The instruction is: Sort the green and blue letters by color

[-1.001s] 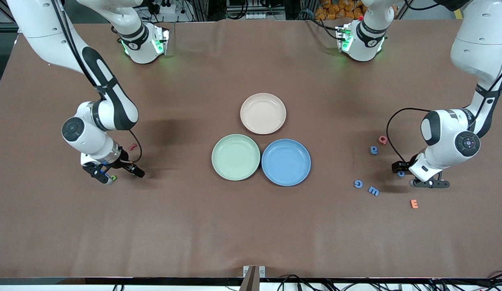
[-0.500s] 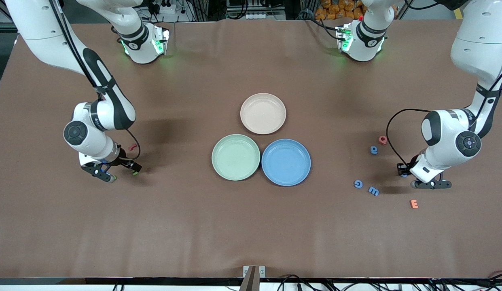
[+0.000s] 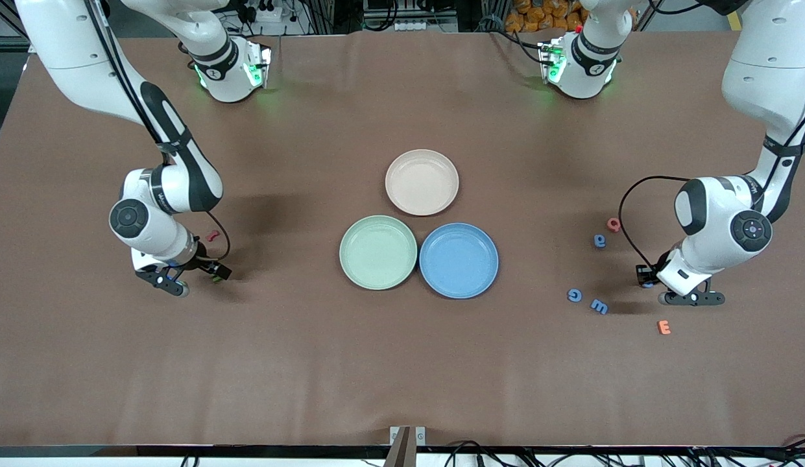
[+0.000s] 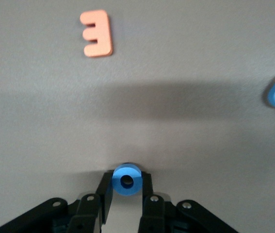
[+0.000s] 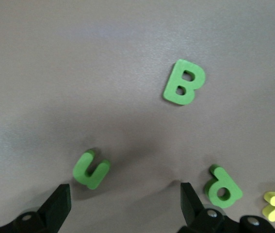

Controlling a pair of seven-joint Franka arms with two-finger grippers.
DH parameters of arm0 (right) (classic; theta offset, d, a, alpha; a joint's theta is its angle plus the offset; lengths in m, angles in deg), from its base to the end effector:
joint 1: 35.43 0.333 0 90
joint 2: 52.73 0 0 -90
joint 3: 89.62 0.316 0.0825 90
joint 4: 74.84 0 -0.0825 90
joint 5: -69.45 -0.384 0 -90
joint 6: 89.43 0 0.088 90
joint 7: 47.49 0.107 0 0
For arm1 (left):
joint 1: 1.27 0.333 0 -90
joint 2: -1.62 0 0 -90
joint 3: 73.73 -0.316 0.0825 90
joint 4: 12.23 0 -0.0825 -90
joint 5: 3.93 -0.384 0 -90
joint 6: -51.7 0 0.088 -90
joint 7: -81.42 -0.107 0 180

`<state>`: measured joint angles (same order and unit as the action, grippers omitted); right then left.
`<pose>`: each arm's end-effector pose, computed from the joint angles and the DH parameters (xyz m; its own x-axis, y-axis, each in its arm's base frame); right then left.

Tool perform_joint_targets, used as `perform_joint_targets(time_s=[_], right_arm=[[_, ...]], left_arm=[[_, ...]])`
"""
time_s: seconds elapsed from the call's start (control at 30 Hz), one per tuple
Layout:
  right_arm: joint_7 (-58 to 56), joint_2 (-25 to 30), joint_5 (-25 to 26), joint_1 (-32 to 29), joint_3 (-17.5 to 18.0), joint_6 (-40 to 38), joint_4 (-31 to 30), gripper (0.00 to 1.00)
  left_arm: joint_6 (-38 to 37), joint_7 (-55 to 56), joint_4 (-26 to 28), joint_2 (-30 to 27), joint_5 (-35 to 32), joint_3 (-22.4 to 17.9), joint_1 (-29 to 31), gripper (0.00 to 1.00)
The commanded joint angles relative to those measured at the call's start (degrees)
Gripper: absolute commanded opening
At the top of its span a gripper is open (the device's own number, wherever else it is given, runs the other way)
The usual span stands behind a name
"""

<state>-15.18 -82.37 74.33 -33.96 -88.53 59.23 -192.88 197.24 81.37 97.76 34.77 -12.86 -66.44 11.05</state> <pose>0.5921 0.0281 0.1810 0.9004 -0.4339 0.0330 -0.4347 -0.9003 0.0219 0.6286 0.0568 0.1942 0.9987 -0.0179 0.0483 -0.0167 -0.9996 -0.0248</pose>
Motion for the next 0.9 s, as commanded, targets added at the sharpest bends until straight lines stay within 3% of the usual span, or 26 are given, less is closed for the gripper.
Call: perform_joint_targets(time_s=[0.0, 0.2, 0.5, 0.6, 0.73, 0.77, 0.87], right_arm=[[1.5, -2.5, 1.0, 0.8, -1.3, -0.7, 2.9, 1.0], [1.7, -3.7, 1.0, 1.5, -1.4, -0.6, 3.8, 1.0], [4.2, -4.5, 1.0, 2.4, -1.4, -0.6, 4.6, 0.99], [4.2, -4.6, 1.1, 2.4, -1.4, -0.6, 4.7, 0.93], [4.2, -4.6, 1.1, 2.4, -1.4, -0.6, 4.6, 0.85], [4.2, -4.6, 1.1, 2.4, -1.4, -0.6, 4.6, 0.81], [4.1, -4.6, 1.1, 2.4, -1.4, -0.6, 4.6, 0.55]], left_arm=[[-0.5, 6.6, 0.7, -2.4, -1.1, 0.0, -3.5, 0.17], [-3.1, 14.4, 0.7, -3.4, -1.0, 3.0, -5.5, 0.17], [-10.2, 30.4, -1.4, -4.2, -1.4, 13.6, -5.7, 0.17], [-12.7, 35.5, -2.5, -4.2, -1.9, 15.9, -7.3, 0.17], [-15.3, 41.2, -4.1, -4.1, -2.1, 16.1, -11.8, 0.17], [-15.5, 42.5, -4.3, -4.1, -2.1, 16.1, -12.8, 0.17], [-15.5, 46.6, -4.7, -3.9, -2.1, 16.0, -15.5, 0.17]])
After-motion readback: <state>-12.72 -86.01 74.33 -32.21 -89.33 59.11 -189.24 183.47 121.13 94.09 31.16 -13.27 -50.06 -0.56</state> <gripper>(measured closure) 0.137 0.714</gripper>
